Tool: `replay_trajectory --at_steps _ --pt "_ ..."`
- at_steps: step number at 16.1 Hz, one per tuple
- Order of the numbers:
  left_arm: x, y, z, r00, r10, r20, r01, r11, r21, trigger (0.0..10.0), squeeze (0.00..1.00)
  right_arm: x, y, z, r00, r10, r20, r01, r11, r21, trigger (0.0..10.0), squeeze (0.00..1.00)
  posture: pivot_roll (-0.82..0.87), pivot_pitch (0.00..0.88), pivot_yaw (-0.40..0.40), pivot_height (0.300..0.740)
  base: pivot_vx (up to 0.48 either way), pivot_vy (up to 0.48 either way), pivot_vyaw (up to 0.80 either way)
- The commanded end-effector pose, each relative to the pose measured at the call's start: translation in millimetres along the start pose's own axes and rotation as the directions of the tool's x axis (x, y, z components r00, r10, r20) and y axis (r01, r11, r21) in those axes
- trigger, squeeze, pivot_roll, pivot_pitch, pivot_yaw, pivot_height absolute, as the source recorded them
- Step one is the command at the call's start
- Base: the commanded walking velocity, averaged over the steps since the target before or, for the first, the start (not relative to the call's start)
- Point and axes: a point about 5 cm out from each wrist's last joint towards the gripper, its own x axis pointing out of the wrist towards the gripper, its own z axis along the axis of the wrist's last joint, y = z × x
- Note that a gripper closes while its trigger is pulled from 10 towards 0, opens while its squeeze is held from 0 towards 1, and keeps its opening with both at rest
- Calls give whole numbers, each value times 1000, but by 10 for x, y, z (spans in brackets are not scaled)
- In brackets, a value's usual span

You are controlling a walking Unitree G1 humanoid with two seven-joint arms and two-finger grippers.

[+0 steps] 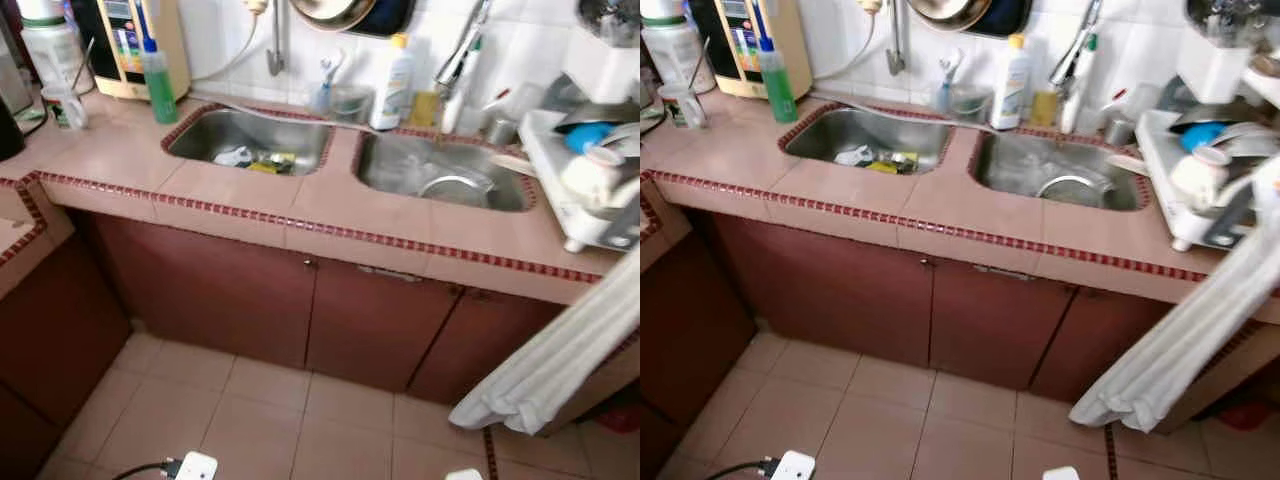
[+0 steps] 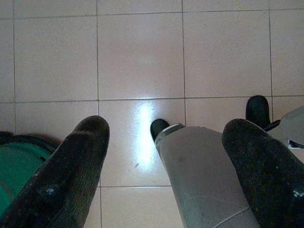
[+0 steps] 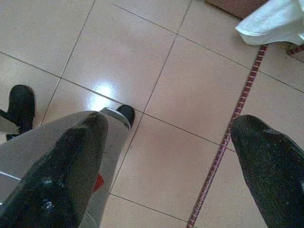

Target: Kitchen organization

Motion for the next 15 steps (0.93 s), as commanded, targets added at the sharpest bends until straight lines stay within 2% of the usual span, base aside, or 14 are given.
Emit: replay_trajectory --at_steps 1,15 --pt "1 -22 -13 1000 -11 -8 11 1000 3 10000 0 -1 -19 -6 1000 -6 -10 6 1000 4 10000 0 60 0 -43 740 0 0 0" --pt "6 -64 -17 1000 -24 -9 25 1000 10 10000 0 -9 6 -73 999 -13 -53 11 999 -47 10000 0 63 0 -41 740 0 0 0"
